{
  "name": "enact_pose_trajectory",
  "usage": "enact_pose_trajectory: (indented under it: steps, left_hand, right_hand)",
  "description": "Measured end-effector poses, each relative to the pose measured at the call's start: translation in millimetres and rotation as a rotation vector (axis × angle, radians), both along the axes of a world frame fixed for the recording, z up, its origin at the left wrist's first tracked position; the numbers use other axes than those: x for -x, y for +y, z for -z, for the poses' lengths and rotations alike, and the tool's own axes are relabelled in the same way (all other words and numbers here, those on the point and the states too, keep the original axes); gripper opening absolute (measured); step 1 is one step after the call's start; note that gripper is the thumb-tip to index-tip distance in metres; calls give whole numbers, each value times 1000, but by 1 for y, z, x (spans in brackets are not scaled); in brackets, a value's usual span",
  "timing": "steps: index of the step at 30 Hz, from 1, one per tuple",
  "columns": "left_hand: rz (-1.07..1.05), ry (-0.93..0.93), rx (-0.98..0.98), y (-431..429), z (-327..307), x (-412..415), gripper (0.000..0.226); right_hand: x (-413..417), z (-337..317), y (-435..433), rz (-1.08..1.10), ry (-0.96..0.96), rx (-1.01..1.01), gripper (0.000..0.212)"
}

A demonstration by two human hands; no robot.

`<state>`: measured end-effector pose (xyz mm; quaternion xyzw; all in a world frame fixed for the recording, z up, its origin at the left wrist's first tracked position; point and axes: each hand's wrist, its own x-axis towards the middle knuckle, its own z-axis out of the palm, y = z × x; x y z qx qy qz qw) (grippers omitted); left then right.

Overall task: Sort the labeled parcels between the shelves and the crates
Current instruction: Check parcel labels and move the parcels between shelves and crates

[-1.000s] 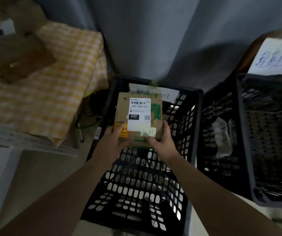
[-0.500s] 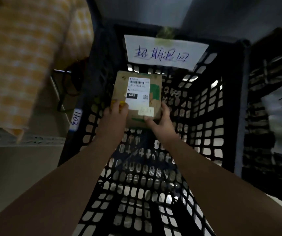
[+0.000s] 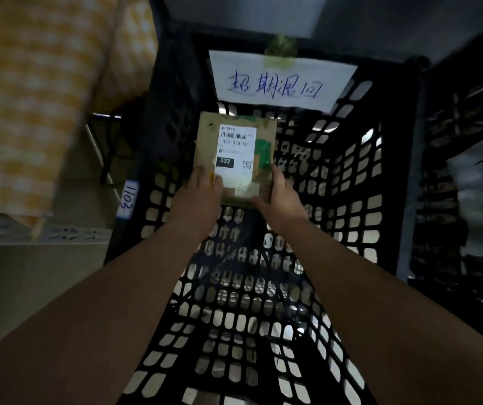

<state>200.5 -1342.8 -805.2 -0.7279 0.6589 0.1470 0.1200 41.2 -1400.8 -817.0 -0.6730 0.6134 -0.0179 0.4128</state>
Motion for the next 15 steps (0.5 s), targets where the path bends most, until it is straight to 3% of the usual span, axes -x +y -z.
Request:
enact_pose_trajectory:
  steps: [4,9,15]
  left_hand:
    - [91,-17,46,-3,-49,7,55]
    - [74,-25,111,11,-137,7,55]
    - [17,-87,239,62,-254,9,47]
  right_hand:
    - [2,-56,-3,-204,229,95,58]
    - [5,-150,4,-426,433,308,53]
    - [7,-259,35,-491,380,489,51]
